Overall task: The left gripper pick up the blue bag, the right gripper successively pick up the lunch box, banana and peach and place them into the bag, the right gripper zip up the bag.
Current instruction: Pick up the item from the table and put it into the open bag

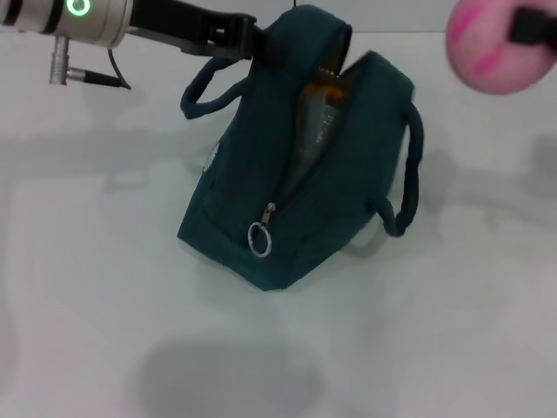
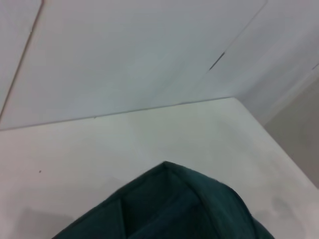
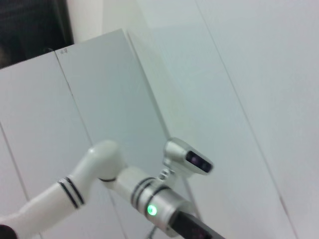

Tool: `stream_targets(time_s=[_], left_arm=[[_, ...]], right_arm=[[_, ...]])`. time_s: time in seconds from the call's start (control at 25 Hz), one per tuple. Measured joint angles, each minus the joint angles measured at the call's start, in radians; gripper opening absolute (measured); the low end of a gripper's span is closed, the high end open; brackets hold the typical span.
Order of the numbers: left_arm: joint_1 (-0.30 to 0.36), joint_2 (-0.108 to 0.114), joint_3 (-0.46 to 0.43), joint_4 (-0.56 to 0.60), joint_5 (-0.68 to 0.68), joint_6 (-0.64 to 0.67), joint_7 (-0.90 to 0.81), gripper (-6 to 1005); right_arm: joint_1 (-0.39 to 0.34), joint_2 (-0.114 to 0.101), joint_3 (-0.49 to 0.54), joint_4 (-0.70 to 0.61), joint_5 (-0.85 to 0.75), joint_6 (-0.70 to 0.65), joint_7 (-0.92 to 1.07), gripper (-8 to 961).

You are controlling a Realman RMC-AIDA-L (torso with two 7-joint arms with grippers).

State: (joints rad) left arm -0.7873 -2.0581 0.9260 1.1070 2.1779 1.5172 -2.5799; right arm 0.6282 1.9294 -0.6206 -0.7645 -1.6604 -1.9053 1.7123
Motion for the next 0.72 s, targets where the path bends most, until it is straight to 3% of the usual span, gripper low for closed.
stream_targets(time_s=[0.12,0.24,0.48,0.72], left_arm=[[-0.003,0.001,0.001,0.010,-0.002,0.007,-0.012,49],[-0.006,0.003,0.002,0.008,-0.002,0.008,-0.015,49],[-0.010,0.002,0.002,0.007,-0.002,0.008,-0.017,49],[-0.008,0.002,0.001,0.006,-0.002,0.008,-0.017,49]], right_arm=[[0.006,0.052,-0.071,0.000,-0.005,0.092,-0.117,164],[0.008,0.085,-0.188,0.000,0.005,0.210,-0.229,143],[0.025,0.093,-0.497,0.014,0.091,0.394,-0.355,94],[0.049,0.094,-0.654,0.015,0.153,0.496,-0.393,58]])
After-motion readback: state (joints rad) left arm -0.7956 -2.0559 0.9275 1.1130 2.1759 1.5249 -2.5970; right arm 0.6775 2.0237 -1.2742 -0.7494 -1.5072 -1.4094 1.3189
